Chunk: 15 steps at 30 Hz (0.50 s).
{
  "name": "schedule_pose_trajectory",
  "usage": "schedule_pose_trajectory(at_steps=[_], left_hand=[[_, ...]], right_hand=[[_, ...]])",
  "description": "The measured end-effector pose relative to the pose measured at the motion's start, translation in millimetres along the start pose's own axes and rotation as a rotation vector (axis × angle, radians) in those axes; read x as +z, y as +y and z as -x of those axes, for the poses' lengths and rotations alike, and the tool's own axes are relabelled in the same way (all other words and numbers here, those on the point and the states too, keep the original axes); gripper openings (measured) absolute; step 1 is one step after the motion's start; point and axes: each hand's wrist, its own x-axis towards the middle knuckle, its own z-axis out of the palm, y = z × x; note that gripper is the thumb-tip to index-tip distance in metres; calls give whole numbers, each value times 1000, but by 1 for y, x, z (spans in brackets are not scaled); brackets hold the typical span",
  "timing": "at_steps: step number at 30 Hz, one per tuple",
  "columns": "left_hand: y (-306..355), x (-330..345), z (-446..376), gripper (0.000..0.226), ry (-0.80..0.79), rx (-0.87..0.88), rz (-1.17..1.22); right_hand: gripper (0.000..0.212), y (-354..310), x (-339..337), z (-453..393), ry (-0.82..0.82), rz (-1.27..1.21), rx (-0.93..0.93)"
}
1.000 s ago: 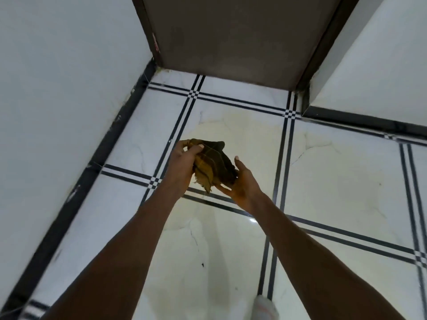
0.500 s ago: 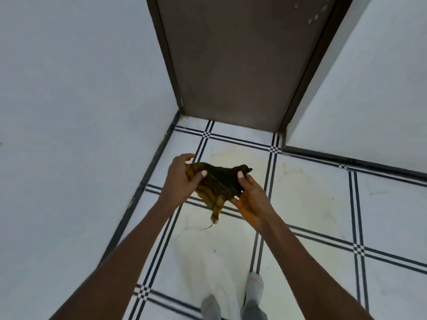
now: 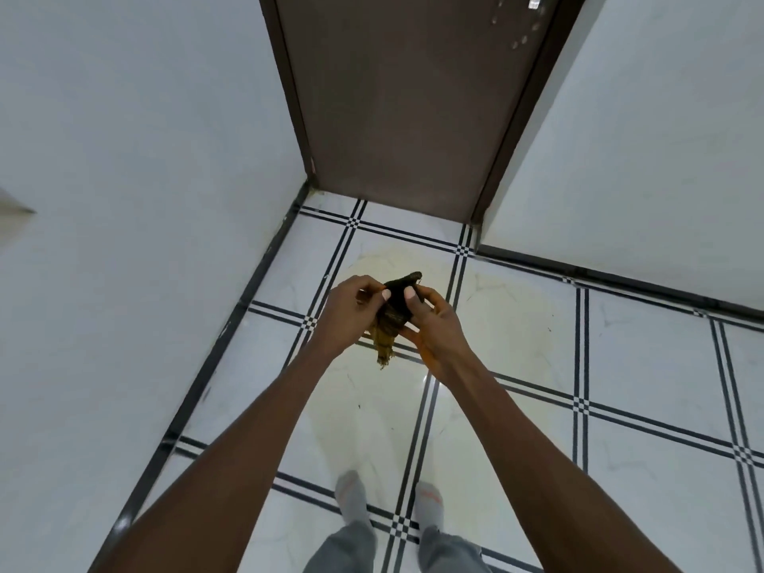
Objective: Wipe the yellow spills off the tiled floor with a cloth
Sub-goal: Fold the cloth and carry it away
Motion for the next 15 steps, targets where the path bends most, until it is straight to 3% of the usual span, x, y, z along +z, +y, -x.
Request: schedule_pose_trajectory(at_steps=[3, 5, 8, 11, 15], left_hand=[[19, -2, 4, 21, 56, -10, 39], [32, -7, 4, 24, 69, 28, 15], [66, -20, -4, 27, 75, 109, -37], [102, -30, -2, 23, 32, 132, -56], [132, -37, 5, 22, -98, 174, -119]], right_hand=[[29, 1, -27, 10, 40, 56, 18], [31, 5, -44, 14, 48, 241, 63], [57, -2, -60, 17, -19, 727, 70], [80, -25, -71, 8, -37, 1042, -128], [79, -67, -66, -5, -300, 985, -259]])
